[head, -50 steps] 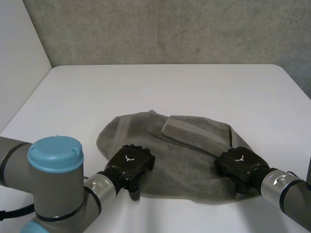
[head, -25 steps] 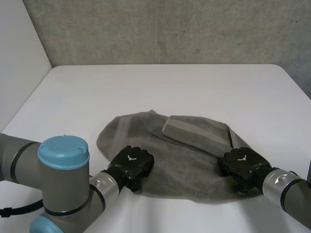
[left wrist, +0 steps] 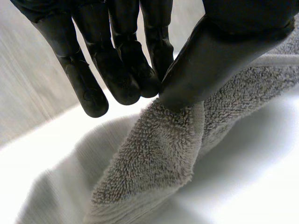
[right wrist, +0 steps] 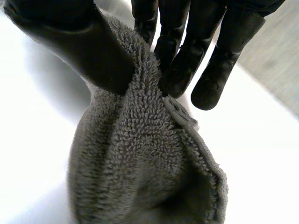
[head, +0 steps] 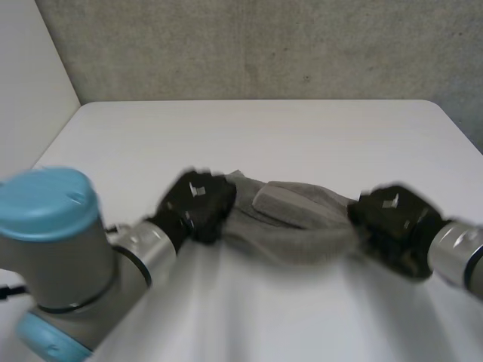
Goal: Fold the towel.
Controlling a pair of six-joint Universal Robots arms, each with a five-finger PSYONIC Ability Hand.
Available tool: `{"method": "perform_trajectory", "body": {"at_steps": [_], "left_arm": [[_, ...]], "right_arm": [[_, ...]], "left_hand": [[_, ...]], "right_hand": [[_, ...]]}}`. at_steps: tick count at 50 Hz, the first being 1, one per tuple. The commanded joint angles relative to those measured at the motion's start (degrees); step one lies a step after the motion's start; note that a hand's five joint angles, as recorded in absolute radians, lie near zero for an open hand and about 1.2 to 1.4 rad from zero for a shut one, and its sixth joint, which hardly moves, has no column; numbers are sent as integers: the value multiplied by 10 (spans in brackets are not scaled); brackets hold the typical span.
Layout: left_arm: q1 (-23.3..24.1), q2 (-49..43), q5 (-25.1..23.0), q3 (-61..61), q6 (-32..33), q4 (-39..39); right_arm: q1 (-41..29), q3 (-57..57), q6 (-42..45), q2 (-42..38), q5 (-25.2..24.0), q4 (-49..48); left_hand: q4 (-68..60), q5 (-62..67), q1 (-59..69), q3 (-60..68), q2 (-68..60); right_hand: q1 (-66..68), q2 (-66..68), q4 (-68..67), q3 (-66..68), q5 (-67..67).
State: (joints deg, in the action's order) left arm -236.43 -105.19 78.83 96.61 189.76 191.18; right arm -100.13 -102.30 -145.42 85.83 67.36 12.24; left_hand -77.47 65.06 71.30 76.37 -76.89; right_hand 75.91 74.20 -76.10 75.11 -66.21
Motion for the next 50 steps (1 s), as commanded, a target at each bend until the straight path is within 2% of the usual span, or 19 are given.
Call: {"method": "perform_trajectory", "body": {"at_steps": [1, 7, 9, 10, 12, 21, 24, 25, 26, 27, 28, 29, 30, 31, 32, 33, 35, 44, 50], "left_arm": [[-32, 129, -3, -48, -45, -5], [-62, 133, -15, -64, -72, -8], [-71, 95, -35, -59, -76, -1], [-71, 95, -35, -59, -76, -1], [-73, 18, -49, -66, -74, -5], [-76, -146, -52, -103, -62, -1], [-79, -190, -47, -134, -51, 0], [-87, -206, -42, -152, -47, 0], [-87, -206, -42, -152, -47, 0], [-98, -214, -39, -167, -44, 0], [-111, -218, -33, -179, -42, -2], [-111, -218, -32, -179, -42, -2], [-121, -217, -26, -186, -42, -4], [-128, -212, -20, -187, -42, -6], [-128, -212, -20, -187, -42, -6], [-132, -203, -16, -186, -42, -7], [-133, -187, -14, -179, -43, -10], [-124, -57, -22, -65, -44, -18], [-111, -19, -33, -4, -45, -16]], "right_arm": [[5, 148, -78, 72, -49, 77], [5, 190, -92, 58, -70, 94], [-4, 197, -91, -9, -63, 94], [-4, 197, -91, -9, -63, 94], [-24, 209, -88, -82, -60, 96], [-89, 288, -94, -261, -27, 92], [-96, 327, -98, -313, 3, 81], [-101, 342, -101, -329, 20, 68], [-101, 342, -101, -329, 20, 67], [-106, 353, -109, -337, 37, 54], [-110, 359, -120, -337, 54, 40], [-110, 359, -120, -337, 54, 40], [-110, 361, -132, -334, 66, 31], [-111, 359, -144, -324, 72, 29], [-111, 359, -144, -324, 72, 29], [-111, 350, -155, -306, 74, 26], [-111, 337, -163, -283, 74, 24], [-103, 186, -160, -143, 73, 7], [-102, 57, -159, -40, 70, -33]], "left_hand": [[-25, 49, 87, 36, -31], [-25, 49, 87, 36, -31], [-25, 49, 87, 36, -31], [-25, 49, 87, 36, -31], [-25, 49, 87, 36, -31], [-25, 49, 87, 36, -31], [-25, 49, 87, 36, -31], [-25, 49, 87, 36, -31], [-25, 49, 87, 36, -31], [-25, 49, 87, 36, -31], [26, -2, 36, -15, 20], [27, -3, 35, -16, 21], [213, -189, -151, -202, 207], [376, -352, -315, -365, 371], [378, -354, -316, -367, 372], [493, -469, -431, -482, 487], [556, -532, -494, -545, 550], [593, -569, -532, -582, 588], [593, -569, -532, -582, 588]], "right_hand": [[41, 58, -39, 49, -38], [41, 58, -39, 49, -38], [41, 58, -39, 49, -38], [41, 58, -39, 49, -38], [41, 58, -39, 49, -38], [41, 58, -39, 49, -38], [-61, -44, 63, -53, 64], [-201, -184, 203, -193, 204], [-202, -185, 204, -194, 205], [-382, -365, 384, -374, 385], [-554, -537, 556, -546, 557], [-556, -539, 558, -548, 559], [-659, -642, 661, -651, 662], [-659, -642, 661, -651, 662], [-659, -642, 661, -651, 662], [-659, -642, 661, -651, 662], [-659, -642, 661, -651, 662], [-659, -642, 661, -651, 662], [-659, -642, 661, -651, 662]]}}
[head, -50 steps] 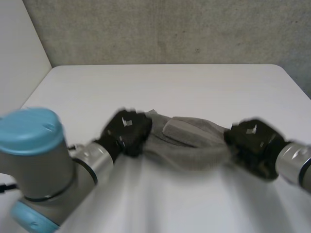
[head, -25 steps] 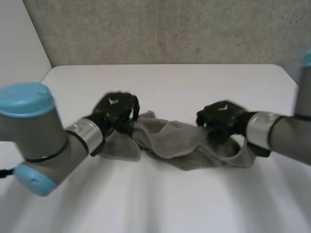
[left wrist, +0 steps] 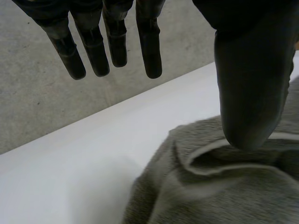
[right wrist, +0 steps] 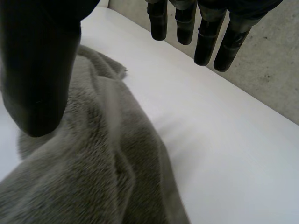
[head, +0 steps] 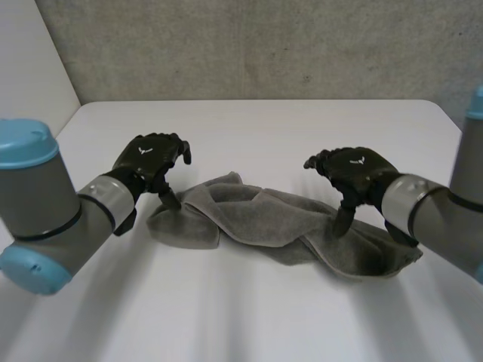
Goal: Fold the towel.
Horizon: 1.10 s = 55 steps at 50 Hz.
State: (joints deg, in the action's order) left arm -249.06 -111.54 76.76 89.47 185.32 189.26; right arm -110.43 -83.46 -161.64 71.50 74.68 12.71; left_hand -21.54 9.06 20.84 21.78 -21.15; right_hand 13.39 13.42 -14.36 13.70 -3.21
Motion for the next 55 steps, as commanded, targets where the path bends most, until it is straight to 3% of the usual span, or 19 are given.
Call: {"method": "perform_trajectory", "body": {"at_steps": [1, 12, 21, 29, 32, 34, 37, 40, 46, 50, 51, 55], "left_arm": [[23, 43, -18, 76, 0, 8], [45, -56, -13, 70, 4, 85], [46, -125, -10, 6, 5, 98], [50, -185, -7, -63, 27, 94], [50, -198, -2, -86, 32, 94], [50, -202, 8, -103, 31, 94], [49, -203, 12, -108, 31, 94], [46, -202, 16, -115, 29, 94], [42, -194, 14, -110, 26, 89], [39, -178, 13, -101, 20, 74], [38, -173, 12, -98, 16, 67], [36, -163, 11, -97, 9, 56]], "right_arm": [[2, -166, 4, 126, -2, -55], [11, -327, 4, 181, 6, -169], [26, -363, 27, 174, -1, -161], [26, -394, 115, 188, 6, -126], [28, -406, 138, 182, 4, -123], [43, -414, 152, 181, 1, -125], [64, -419, 170, 181, -3, -126], [79, -419, 191, 181, -4, -134], [90, -415, 222, 180, -4, -165], [93, -409, 259, 137, 2, -203], [93, -404, 276, 123, 5, -207], [93, -396, 303, 110, 8, -208]], "left_hand": [[34, -9, -27, -37, 30], [28, -3, -21, -30, 24], [24, 1, -17, -27, 20], [-8, 33, 15, 5, -12], [-50, 75, 57, 47, -54], [-160, 185, 167, 158, -164], [-223, 248, 230, 221, -227], [-411, 436, 418, 409, -415], [-489, 514, 496, 487, -493], [-584, 609, 591, 582, -588], [-585, 609, 592, 582, -588], [-585, 609, 592, 582, -588]], "right_hand": [[-34, -34, 44, -37, 32], [16, 15, -6, 13, -17], [51, 51, -41, 48, -53], [51, 51, -41, 48, -53], [51, 51, -41, 48, -53], [51, 51, -41, 48, -53], [71, 71, -61, 68, -73], [157, 156, -147, 154, -158], [226, 226, -216, 223, -228], [286, 286, -277, 283, -288], [346, 346, -337, 343, -348], [367, 367, -358, 364, -369]]}}
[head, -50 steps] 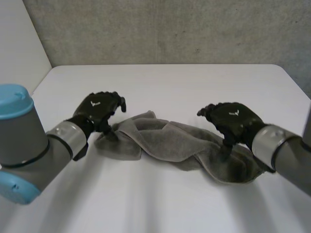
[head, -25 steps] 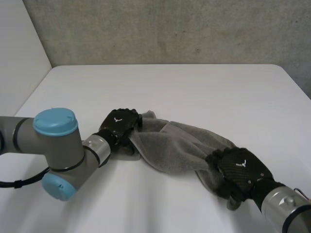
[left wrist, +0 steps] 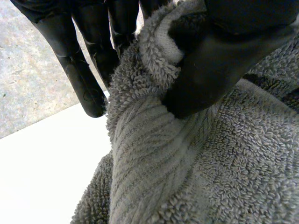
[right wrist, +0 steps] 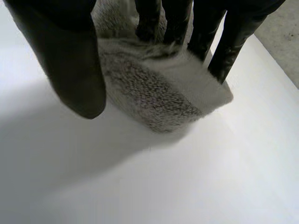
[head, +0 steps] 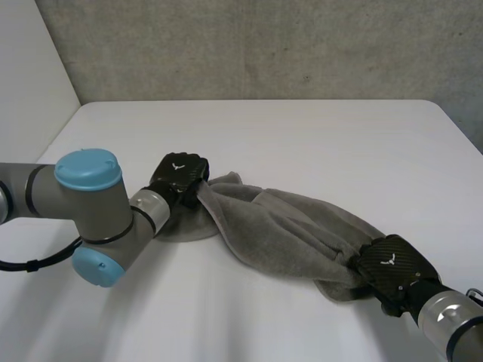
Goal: Fold the towel.
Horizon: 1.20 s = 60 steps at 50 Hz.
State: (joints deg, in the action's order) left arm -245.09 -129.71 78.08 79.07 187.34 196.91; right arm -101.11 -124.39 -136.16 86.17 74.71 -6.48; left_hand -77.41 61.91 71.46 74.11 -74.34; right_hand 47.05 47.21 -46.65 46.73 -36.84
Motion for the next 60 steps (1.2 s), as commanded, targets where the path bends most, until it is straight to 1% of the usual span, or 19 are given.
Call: {"method": "perform_trajectory", "body": {"at_steps": [1, 2, 3, 5, 15, 19, 20, 22, 23, 25, 28, 32, 36, 38, 43, 45, 49, 56, 60], "left_arm": [[-5, 23, -2, 7, -12, -27], [-5, 26, -2, 6, -12, -32], [-5, 26, -2, 6, -12, -32], [-8, 38, -3, 6, -10, -47], [-23, 69, -8, -69, 1, -110], [-37, 62, -8, -149, 6, -108], [-47, 56, -7, -201, 8, -104], [-57, 47, -7, -261, 10, -98], [-64, 42, -7, -321, 9, -86], [-71, 44, -7, -372, 10, -70], [-82, 57, -1, -442, 3, -31], [-97, 93, 0, -454, 3, 9], [-101, 113, -9, -408, -8, 17], [-101, 117, -16, -367, -13, 7], [-98, 119, -72, -212, -11, -6], [-97, 116, -110, -112, -6, -4], [-99, 107, -129, -24, 7, -3], [-104, 78, -134, 83, 64, -6], [-104, 63, -133, 128, 115, -11]], "right_arm": [[0, 16, 58, -36, 9, -15], [0, 20, 65, -35, 7, -15], [0, 20, 65, -35, 7, -15], [-2, 30, 68, -24, 4, -14], [-16, 156, 56, -11, -5, -4], [-54, 336, 29, -41, -20, -12], [-54, 337, 29, -41, -20, -12], [-58, 521, -16, -116, -11, -22], [-58, 522, -16, -116, -11, -22], [-58, 681, -92, -157, 6, -43], [-56, 737, -133, -166, 25, -56], [-32, 803, -238, -186, 69, -85], [-26, 787, -250, -190, 62, -46], [-28, 740, -242, -194, 36, 31], [-43, 644, -217, -189, -4, 102], [-56, 607, -205, -187, -13, 103], [-76, 488, -180, -179, -11, 102], [-77, 365, -173, -183, -18, 89], [-71, 312, -173, -182, -19, 60]], "left_hand": [[-26, 81, 85, 59, -57], [-26, 81, 85, 59, -57], [-26, 81, 85, 59, -57], [-26, 81, 85, 59, -57], [-26, 81, 85, 59, -57], [-26, 81, 85, 59, -57], [-26, 81, 85, 59, -57], [-26, 81, 85, 59, -57], [-26, 81, 85, 59, -57], [-26, 81, 85, 59, -57], [-26, 81, 85, 59, -57], [-26, 81, 85, 59, -57], [-26, 81, 85, 59, -57], [-26, 81, 85, 59, -57], [-26, 81, 85, 59, -57], [-26, 81, 85, 59, -57], [-26, 81, 85, 59, -57], [8, 48, 52, 25, -23], [111, -56, -52, -78, 81]], "right_hand": [[72, 71, -76, 76, -74], [179, 178, -183, 183, -181], [180, 179, -184, 184, -183], [329, 327, -333, 332, -331], [329, 328, -334, 333, -332], [329, 328, -334, 333, -332], [329, 328, -334, 333, -332], [329, 328, -334, 333, -332], [329, 328, -334, 333, -332], [329, 328, -334, 333, -332], [329, 328, -334, 333, -332], [329, 328, -334, 333, -332], [329, 328, -334, 333, -332], [329, 328, -334, 333, -332], [312, 310, -316, 315, -314], [290, 288, -294, 293, -292], [286, 285, -290, 290, -288], [288, 286, -292, 291, -290], [295, 293, -299, 298, -297]]}}
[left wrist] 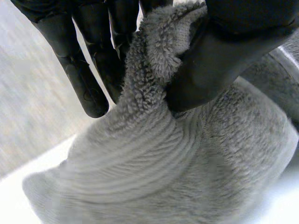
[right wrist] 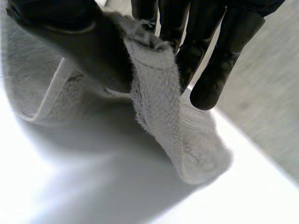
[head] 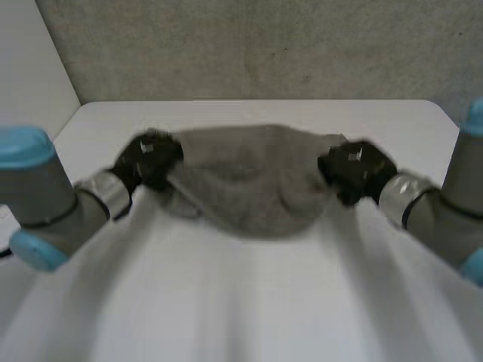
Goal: Fold the towel.
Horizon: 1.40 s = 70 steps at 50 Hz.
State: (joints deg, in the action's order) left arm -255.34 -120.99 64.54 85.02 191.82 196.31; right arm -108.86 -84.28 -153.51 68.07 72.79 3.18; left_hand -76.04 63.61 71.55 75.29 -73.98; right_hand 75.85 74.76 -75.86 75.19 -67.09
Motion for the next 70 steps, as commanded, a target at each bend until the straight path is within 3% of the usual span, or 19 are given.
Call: {"method": "perform_trajectory", "body": {"at_steps": [1, 3, 10, 23, 32, 35, 41, 48, 55, 56, 57, 59, 61, 63, 70], "left_arm": [[-2, -24, 2, 68, 70, -5], [-2, -24, 4, 80, 89, -6], [0, -6, 9, 80, 81, -19], [31, 36, 10, 100, -41, -45], [46, 24, 17, 95, -85, -42], [57, 16, 28, 94, -87, -38], [64, 2, 108, 95, -82, -27], [62, -11, 195, 98, -44, 24], [44, 10, 235, 111, 31, 33], [37, 29, 239, 117, 38, 37], [37, 29, 239, 117, 38, 37], [32, 66, 234, 126, 40, 46], [33, 81, 233, 128, 40, 46], [34, 95, 227, 128, 41, 45], [32, 245, 128, 118, 39, 13]], "right_arm": [[7, -89, 1, -1, 0, -37], [7, -103, 1, 3, -2, -43], [7, -112, 0, 8, 0, -46], [8, -126, 0, 11, 1, -62], [8, -129, 0, 9, 0, -63], [8, -131, 0, 8, 1, -63], [8, -135, 0, 10, 1, -70], [13, -133, -1, 13, 5, -70], [41, -125, -7, 28, 4, -61], [46, -122, -10, 41, 4, -58], [46, -122, -10, 41, 4, -58], [52, -115, -12, 76, 3, -49], [54, -109, -13, 98, 3, -38], [56, -100, -17, 119, 3, -26], [103, -2, -67, 219, -26, 81]], "left_hand": [[98, -74, -53, -91, 77], [279, -255, -234, -271, 258], [478, -454, -433, -471, 457], [525, -501, -480, -518, 505], [517, -493, -472, -509, 496], [512, -488, -467, -504, 491], [505, -481, -460, -498, 485], [448, -424, -403, -441, 428], [404, -380, -359, -397, 384], [339, -315, -294, -332, 319], [339, -314, -294, -331, 318], [39, -15, 6, -32, 19], [-39, 63, 84, 46, -59], [-40, 64, 85, 47, -60], [-40, 64, 85, 47, -60]], "right_hand": [[7, 18, -7, 13, 6], [10, 21, -10, 17, 2], [12, 23, -12, 18, 1], [12, 23, -12, 18, 1], [12, 23, -12, 18, 1], [12, 23, -12, 18, 1], [13, 24, -13, 20, -1], [20, 31, -20, 27, -8], [41, 52, -41, 48, -29], [41, 52, -41, 48, -29], [41, 52, -41, 48, -29], [41, 52, -41, 48, -29], [41, 52, -41, 48, -29], [41, 52, -41, 48, -29], [41, 52, -41, 48, -29]]}}
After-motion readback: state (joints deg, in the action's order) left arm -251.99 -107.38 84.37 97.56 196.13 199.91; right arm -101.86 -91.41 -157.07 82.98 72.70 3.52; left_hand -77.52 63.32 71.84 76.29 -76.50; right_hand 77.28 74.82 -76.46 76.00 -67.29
